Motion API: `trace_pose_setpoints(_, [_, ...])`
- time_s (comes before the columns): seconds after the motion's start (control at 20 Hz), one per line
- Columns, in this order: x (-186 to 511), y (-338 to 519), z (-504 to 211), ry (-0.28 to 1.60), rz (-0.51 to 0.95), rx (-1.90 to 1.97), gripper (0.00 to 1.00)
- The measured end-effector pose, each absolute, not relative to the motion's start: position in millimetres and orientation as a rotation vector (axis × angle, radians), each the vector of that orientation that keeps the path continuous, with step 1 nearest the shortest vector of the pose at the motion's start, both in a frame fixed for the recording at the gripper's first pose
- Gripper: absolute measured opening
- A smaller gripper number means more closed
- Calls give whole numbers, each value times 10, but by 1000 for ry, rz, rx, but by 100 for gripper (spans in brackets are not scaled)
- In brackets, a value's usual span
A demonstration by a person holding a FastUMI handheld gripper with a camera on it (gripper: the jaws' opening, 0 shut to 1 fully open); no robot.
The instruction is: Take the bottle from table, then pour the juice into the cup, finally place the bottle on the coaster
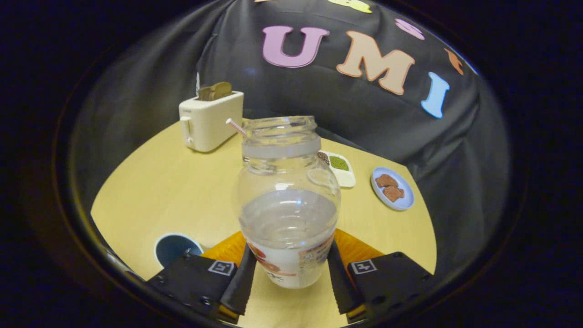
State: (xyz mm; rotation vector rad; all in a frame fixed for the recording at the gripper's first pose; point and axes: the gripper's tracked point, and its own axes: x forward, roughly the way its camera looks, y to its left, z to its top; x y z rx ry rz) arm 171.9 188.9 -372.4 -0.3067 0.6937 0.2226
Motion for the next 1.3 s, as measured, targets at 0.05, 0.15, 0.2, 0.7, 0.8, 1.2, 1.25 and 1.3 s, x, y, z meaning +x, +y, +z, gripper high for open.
trace_pose_setpoints(0.05, [1797, 1907, -3715, 691, 224, -250, 77])
trace_pose_setpoints(0.15, [1978, 1979, -3689, 665, 231, -149, 77])
trace_pose_setpoints(0.2, [2067, 2005, -3679, 648, 232, -107, 77])
trace_pose_setpoints(0.7, [2685, 2102, -3928, 497, 233, 63, 77])
trace_pose_setpoints(0.8, [2735, 2100, -4050, 485, 226, 55, 77])
trace_pose_setpoints(1.2, [2747, 1993, -4443, 505, 186, -10, 77])
trace_pose_setpoints(1.25, [2779, 1990, -4451, 495, 183, -3, 77])
trace_pose_setpoints(1.3, [2772, 1983, -4474, 502, 178, 6, 77])
